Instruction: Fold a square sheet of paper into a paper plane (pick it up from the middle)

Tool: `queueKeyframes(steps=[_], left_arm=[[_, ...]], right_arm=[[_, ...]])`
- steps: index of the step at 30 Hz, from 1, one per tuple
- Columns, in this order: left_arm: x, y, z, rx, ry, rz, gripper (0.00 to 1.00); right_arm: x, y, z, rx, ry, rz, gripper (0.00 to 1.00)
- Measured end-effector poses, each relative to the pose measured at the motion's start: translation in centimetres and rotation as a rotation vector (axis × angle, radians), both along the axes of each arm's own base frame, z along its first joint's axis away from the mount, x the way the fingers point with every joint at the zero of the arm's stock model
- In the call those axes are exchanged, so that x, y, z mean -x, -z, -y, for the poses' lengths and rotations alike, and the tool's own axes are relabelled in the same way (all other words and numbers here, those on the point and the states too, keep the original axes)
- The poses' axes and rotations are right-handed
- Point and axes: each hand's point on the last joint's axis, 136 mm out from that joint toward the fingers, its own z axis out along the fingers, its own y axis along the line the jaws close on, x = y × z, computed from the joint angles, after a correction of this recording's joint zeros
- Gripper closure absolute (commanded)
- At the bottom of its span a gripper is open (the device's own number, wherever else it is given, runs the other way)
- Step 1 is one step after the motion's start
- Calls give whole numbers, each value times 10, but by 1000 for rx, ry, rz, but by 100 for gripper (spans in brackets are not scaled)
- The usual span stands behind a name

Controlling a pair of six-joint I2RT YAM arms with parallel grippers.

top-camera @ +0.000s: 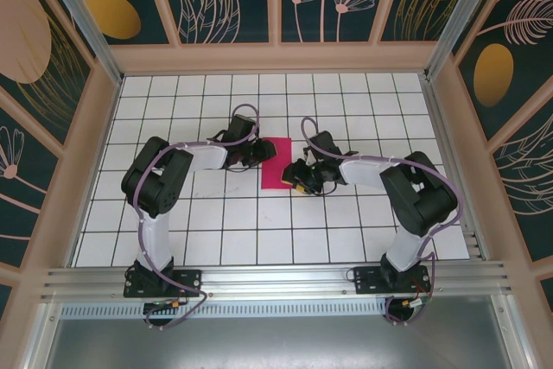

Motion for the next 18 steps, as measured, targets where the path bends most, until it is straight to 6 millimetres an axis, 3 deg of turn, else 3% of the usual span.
queueKeyframes(steps=[7, 10, 17, 18], left_arm=[[0, 0, 0, -1, -1, 0, 66], [0, 0, 0, -2, -2, 1, 66], [1, 0, -1, 0, -2, 5, 67], [2, 0, -2, 1, -2, 7, 67]], right_arm=[[-4, -5, -8, -56, 3, 17, 60], [-3, -2, -5, -73, 27, 11, 67], [-6, -3, 5, -87, 102, -7, 100], [-6, -4, 5, -89, 109, -9, 100]])
